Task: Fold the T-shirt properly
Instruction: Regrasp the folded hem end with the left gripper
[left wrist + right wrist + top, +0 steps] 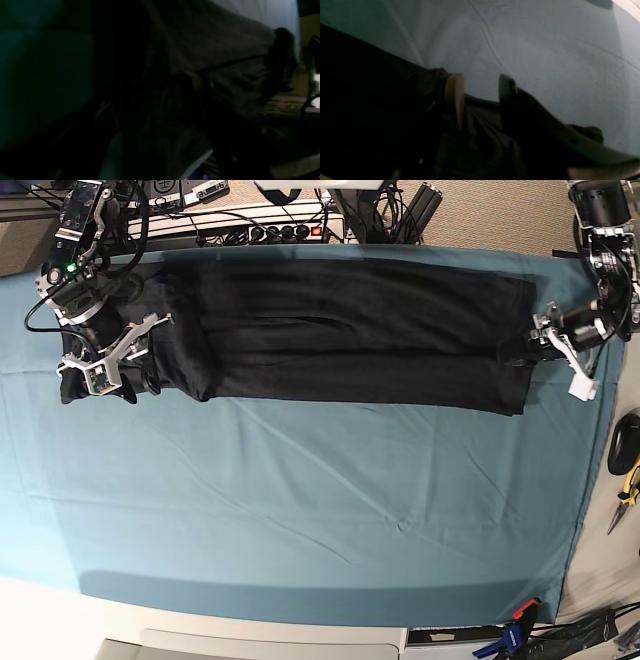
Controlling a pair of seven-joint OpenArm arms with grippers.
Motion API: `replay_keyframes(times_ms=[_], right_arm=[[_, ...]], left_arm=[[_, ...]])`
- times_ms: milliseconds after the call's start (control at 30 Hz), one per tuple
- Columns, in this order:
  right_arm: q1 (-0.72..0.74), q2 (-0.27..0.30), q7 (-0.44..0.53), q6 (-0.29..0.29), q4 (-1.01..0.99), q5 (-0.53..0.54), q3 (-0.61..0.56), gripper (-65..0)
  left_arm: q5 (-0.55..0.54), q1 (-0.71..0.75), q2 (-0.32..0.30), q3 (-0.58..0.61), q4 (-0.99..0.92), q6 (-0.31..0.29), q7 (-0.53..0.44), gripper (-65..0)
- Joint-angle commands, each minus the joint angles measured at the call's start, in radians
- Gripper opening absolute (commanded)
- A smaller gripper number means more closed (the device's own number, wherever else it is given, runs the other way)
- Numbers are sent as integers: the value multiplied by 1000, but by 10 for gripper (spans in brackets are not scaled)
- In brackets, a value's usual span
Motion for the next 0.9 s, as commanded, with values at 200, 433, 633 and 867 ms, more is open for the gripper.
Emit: replay_keyframes(times_ms=[200,433,633,867], right_arm=[[8,14,34,-3,18,17,6,-416],[8,14,34,-3,18,17,6,-416],[8,14,35,-3,18,17,6,-416],[8,12,34,-3,18,17,6,-416]], left_arm=[[-10,-8,-5,-6,13,-4,1,-332],[-10,-9,-5,-6,13,-8,-6,-333],[-10,-25,4,-6,13,-8,-3,-380],[-10,-27,8,-6,13,-35,-3,-640]])
